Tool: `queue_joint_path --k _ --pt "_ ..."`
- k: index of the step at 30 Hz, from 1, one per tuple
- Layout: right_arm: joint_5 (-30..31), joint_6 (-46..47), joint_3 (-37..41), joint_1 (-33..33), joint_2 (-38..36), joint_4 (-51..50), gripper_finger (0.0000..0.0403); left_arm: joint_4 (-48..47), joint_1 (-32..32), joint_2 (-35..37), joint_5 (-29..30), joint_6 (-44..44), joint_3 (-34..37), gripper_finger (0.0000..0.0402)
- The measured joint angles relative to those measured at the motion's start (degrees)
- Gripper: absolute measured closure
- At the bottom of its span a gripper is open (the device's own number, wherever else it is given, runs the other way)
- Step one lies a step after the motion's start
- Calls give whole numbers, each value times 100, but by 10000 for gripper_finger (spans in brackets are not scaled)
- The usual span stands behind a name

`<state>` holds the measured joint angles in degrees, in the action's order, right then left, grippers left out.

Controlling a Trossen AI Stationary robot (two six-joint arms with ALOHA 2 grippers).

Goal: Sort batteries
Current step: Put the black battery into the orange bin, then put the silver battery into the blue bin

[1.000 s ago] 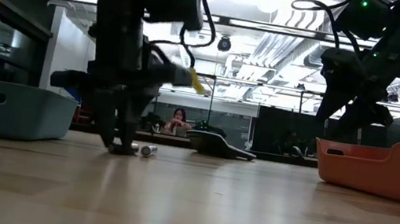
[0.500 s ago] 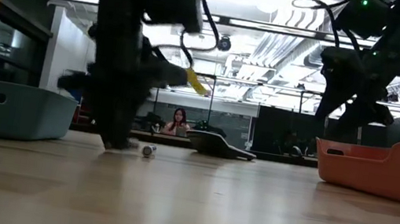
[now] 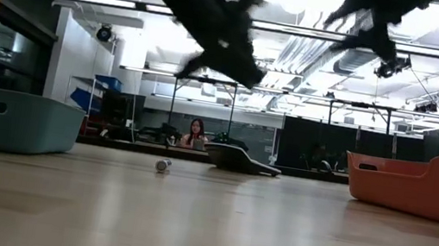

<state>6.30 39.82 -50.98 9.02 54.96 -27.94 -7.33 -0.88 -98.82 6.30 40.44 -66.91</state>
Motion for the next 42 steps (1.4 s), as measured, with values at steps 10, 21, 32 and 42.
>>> queue_joint_path --k 10,21,32,42 --pt "1070 -799 -1461 0 4 -33 155 763 133 -2470 -1512 -1110 -2253 375" --pt "1386 -650 -1690 0 11 -270 155 249 29 -3437 -1935 -1255 -4001 267" --pt "1369 -417 -1681 0 113 -949 155 -2207 -398 -2119 -1562 -1101 -3035 200" --pt "1268 -381 -1672 0 843 -2054 155 -2400 149 -14 502 2118 147 208"
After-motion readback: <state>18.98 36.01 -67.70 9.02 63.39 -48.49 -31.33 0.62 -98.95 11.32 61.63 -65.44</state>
